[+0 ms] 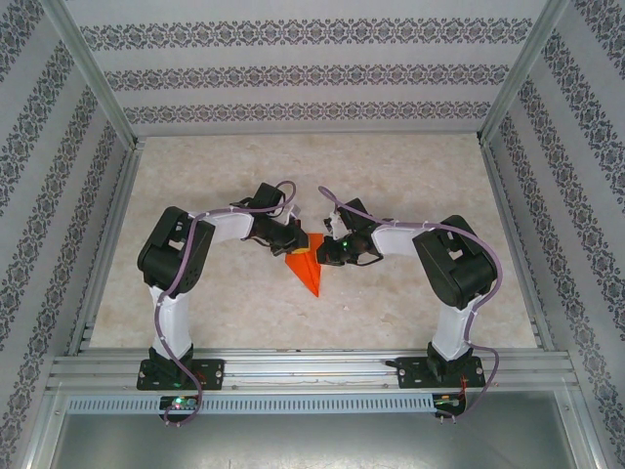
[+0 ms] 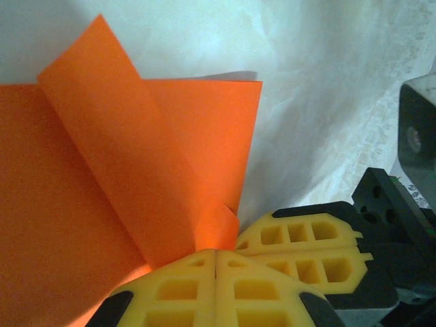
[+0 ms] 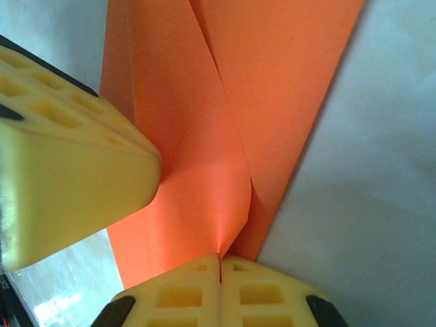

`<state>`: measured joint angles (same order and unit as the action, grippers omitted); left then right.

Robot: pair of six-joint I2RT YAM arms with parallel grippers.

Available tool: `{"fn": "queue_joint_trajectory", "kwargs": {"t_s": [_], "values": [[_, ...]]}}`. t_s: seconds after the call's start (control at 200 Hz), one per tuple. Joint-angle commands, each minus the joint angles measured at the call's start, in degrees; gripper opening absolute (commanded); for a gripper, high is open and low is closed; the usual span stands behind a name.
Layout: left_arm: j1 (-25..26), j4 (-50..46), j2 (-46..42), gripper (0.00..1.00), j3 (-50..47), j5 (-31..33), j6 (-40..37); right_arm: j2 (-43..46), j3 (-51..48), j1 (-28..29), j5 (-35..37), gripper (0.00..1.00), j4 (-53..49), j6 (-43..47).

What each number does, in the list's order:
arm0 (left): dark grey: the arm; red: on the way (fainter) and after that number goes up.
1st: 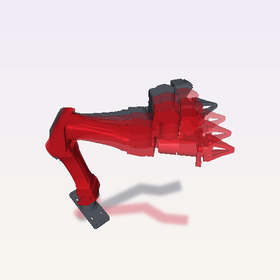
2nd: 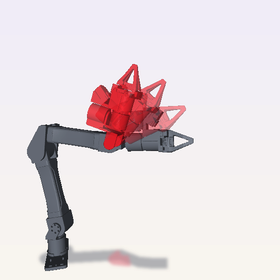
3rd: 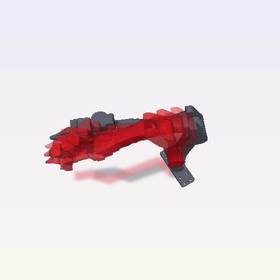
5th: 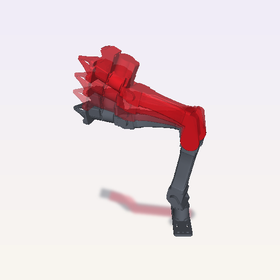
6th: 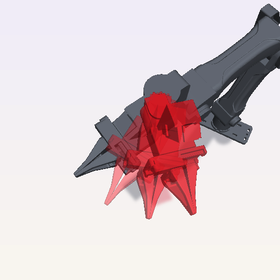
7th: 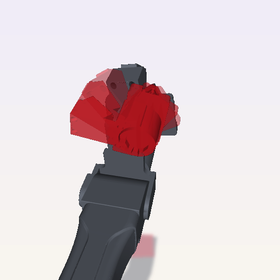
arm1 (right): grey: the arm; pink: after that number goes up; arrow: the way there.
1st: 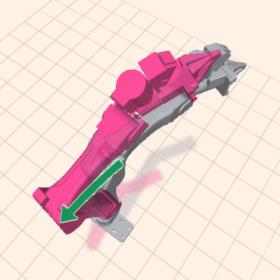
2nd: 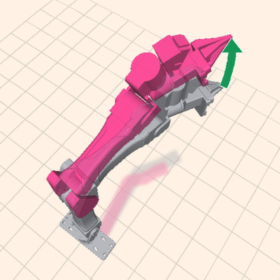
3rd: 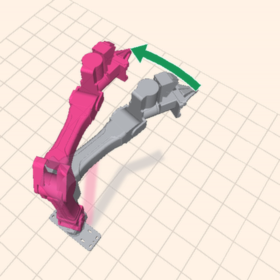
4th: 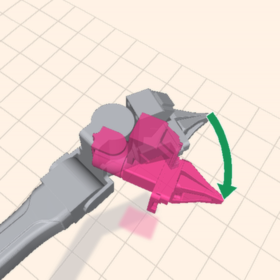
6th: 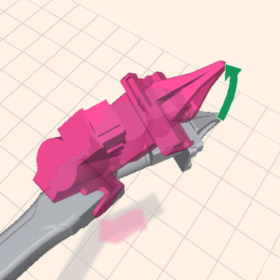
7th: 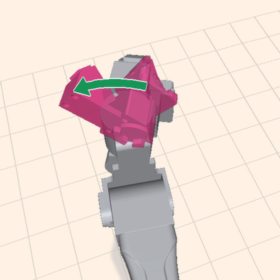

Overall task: Fold a paper plane with a square sheet of paper (fold left side to right side)
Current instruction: Fourth fold the wing at the center of the table.

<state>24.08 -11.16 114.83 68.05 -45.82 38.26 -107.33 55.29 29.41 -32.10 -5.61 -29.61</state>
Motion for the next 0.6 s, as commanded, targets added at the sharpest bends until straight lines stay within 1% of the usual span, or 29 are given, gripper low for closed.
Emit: {"fn": "queue_joint_trajectory", "kwargs": {"t_s": [0.0, 0.26, 0.485, 0.595], "values": [[1.0, -1.8, 1.7, 0.01, 1.3, 1.8, -2.0, -2.9, -1.0, 0.2, 7.1, 0.0, -6.8, 1.8], [1.0, -5.2, 2.7, 0.02, 1.2, 5.5, -3.2, -3.0, -0.6, 0.2, 8.0, 0.0, -8.4, 2.8], [0.9, -6.8, 3.0, 0.02, 0.6, 7.1, -4.0, -3.1, -0.5, 0.1, 8.2, 0.0, -8.6, 2.8], [1.0, -7.4, 3.4, 0.01, 0.2, 7.7, -4.3, -2.5, -0.5, -0.1, 6.8, 0.0, -7.9, 2.4]]}}
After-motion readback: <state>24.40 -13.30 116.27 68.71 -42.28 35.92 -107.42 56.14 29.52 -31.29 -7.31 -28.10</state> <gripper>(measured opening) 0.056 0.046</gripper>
